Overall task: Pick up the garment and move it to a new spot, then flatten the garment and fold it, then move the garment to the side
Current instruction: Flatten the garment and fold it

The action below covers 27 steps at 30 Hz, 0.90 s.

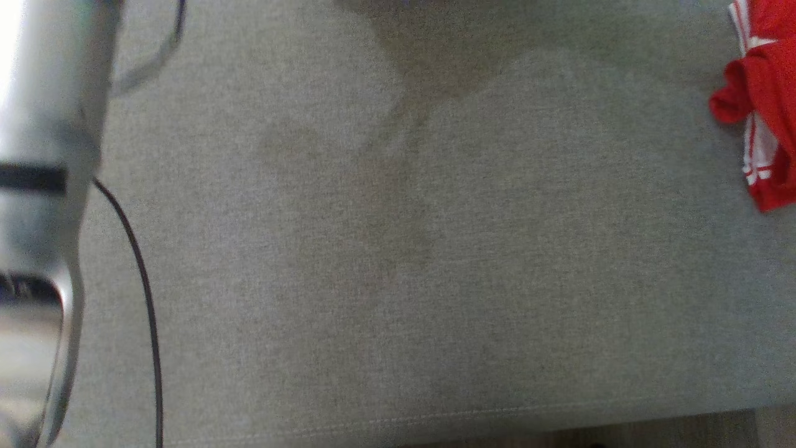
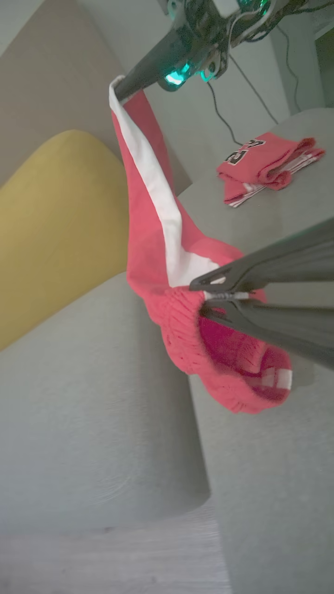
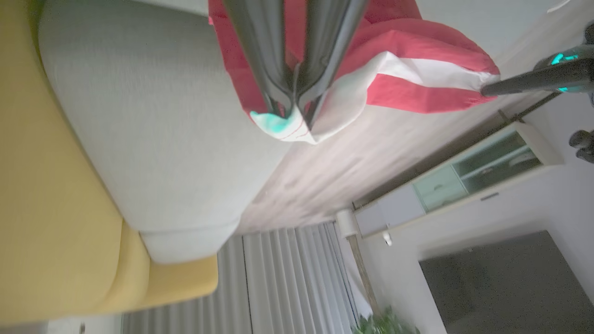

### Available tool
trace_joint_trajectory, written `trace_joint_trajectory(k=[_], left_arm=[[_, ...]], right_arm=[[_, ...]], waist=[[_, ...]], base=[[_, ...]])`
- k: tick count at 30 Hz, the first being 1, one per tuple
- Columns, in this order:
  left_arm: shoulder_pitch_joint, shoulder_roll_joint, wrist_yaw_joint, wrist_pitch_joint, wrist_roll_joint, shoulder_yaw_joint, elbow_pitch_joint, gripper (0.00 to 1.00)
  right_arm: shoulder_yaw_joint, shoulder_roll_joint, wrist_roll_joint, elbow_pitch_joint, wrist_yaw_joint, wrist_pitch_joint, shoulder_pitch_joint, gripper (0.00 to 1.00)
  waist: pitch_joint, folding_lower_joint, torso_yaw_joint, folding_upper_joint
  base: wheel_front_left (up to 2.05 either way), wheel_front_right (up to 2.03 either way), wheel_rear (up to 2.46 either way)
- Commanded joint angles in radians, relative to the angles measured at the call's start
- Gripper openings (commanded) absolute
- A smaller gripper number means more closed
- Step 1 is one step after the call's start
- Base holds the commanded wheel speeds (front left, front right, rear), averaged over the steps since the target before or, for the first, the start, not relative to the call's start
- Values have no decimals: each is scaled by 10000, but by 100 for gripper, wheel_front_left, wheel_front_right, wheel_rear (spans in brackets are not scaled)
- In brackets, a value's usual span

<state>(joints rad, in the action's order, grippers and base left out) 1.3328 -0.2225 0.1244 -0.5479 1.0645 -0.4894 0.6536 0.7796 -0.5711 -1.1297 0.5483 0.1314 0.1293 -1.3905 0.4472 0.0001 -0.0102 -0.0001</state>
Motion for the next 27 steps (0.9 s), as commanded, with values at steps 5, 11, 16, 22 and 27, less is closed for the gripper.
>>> trace_joint_trajectory(k=[5,11,16,22,27], left_arm=[[-1637,-1564,61,-1258,1486,-689,-1675,0],[-3847,-2517,62,-2395,2903,-1416,-3388,0],[-5440,-2893,62,-2636,3398,-1949,-4351,0],[-6823,-3239,62,-3060,3826,-2456,-5094,0],[-7768,-3478,-139,-3320,4147,-2764,-5849,0]], right_arm=[[894,-783,-729,-686,-7,5,1834,0],[2186,-1623,-1318,-1418,-7,499,3501,0],[3189,-2738,-1706,-2191,-7,1287,4518,0],[3877,-3674,-2200,-2903,-7,2280,5207,0],[4082,-4583,-2805,-3640,-7,3062,5622,0]], waist=[[-1006,-1,-199,1],[-2154,-1,-178,1],[-2906,-1,-97,1],[-3415,-1,-88,1],[-3570,-1,42,1]], base=[[0,0,0],[0,0,0],[0,0,0],[0,0,0],[0,0,0]])
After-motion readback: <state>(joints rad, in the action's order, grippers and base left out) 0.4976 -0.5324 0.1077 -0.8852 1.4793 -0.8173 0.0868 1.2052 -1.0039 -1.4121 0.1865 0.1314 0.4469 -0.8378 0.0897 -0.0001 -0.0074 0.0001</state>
